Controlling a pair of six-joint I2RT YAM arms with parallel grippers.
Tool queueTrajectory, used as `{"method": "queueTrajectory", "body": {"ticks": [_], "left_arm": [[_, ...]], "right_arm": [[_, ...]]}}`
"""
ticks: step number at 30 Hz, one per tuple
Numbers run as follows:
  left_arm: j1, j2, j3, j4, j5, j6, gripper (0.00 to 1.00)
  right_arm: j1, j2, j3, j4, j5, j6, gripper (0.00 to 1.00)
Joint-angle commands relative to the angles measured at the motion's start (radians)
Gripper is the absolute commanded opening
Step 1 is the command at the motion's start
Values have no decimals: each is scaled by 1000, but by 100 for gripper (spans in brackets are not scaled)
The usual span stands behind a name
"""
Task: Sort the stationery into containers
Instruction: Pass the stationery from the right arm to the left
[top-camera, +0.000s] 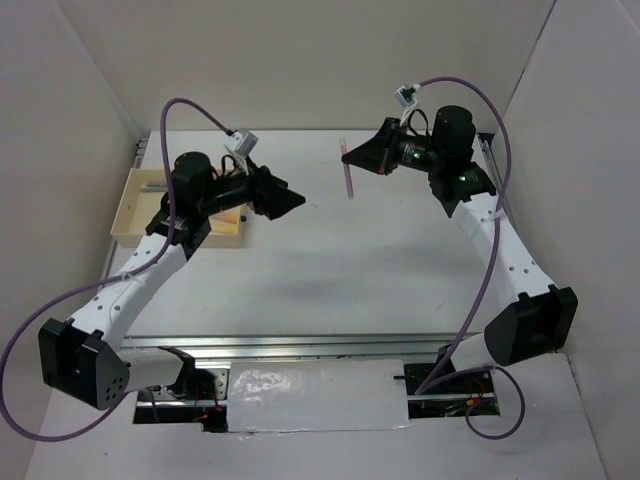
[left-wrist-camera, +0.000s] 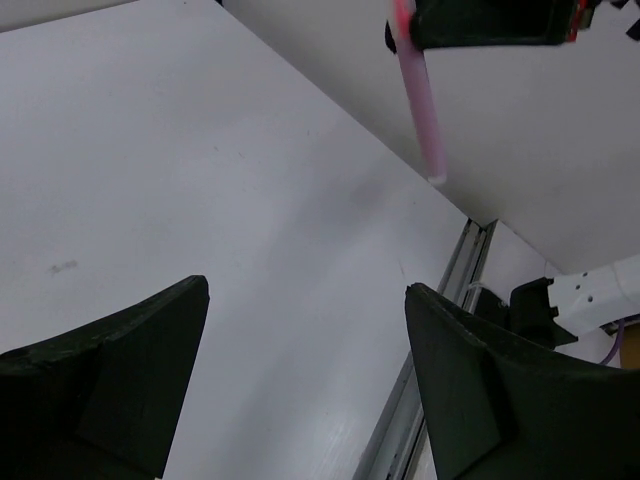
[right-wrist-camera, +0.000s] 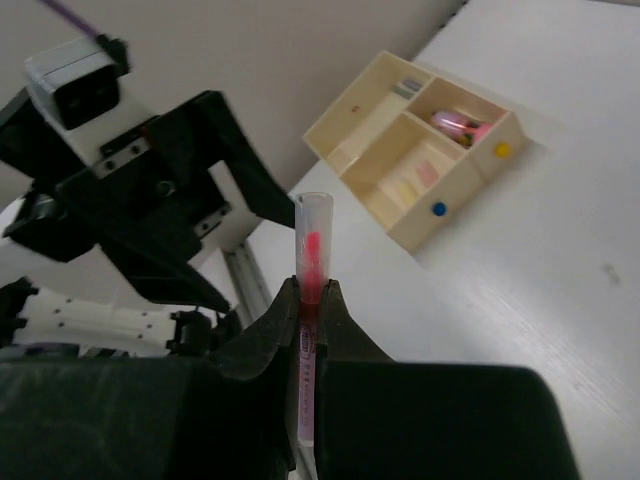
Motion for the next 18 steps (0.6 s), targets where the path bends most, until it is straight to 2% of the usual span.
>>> {"method": "queueTrajectory", "body": {"ticks": [1, 2, 9, 18], "left_arm": [[-55, 40, 89, 59, -65, -67, 92], [-66, 48, 115, 65, -65, -84, 92], [-97, 128, 169, 166, -68, -230, 94], [-114, 180, 179, 211, -77, -247, 86]], "right_arm": [[35, 22, -55, 124, -62, 144, 0], [42, 12, -61, 171, -71, 158, 0], [94, -21, -75, 191, -88, 175, 0], [123, -5, -40, 205, -71, 201, 0]]}}
